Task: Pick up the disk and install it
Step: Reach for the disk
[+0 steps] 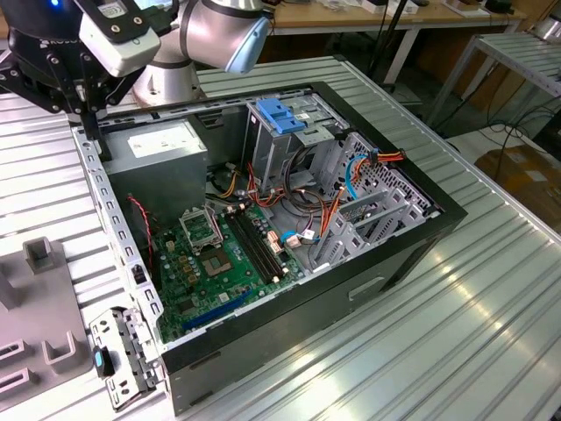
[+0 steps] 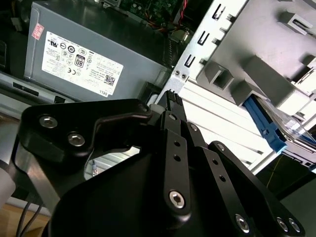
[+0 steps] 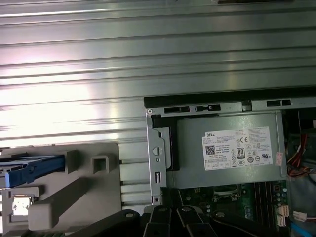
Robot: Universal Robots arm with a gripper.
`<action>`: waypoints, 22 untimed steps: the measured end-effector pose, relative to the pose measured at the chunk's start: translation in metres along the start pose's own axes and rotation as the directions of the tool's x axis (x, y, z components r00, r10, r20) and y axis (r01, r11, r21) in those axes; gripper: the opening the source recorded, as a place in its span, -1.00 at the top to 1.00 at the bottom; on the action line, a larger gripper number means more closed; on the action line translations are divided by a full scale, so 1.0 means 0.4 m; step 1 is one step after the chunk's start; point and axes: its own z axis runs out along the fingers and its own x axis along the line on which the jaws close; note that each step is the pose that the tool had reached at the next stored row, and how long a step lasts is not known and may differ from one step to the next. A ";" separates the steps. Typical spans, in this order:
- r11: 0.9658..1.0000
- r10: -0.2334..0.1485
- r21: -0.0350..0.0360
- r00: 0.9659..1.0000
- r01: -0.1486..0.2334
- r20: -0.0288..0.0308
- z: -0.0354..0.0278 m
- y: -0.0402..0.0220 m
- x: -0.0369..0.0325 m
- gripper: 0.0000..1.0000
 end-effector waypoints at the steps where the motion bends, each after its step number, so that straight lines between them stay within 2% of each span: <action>1: 1.000 0.000 0.000 1.000 0.000 0.000 0.000 0.000 0.002 0.79; 22: 1.000 0.000 0.000 1.000 0.000 0.000 -0.002 -0.006 0.073 0.79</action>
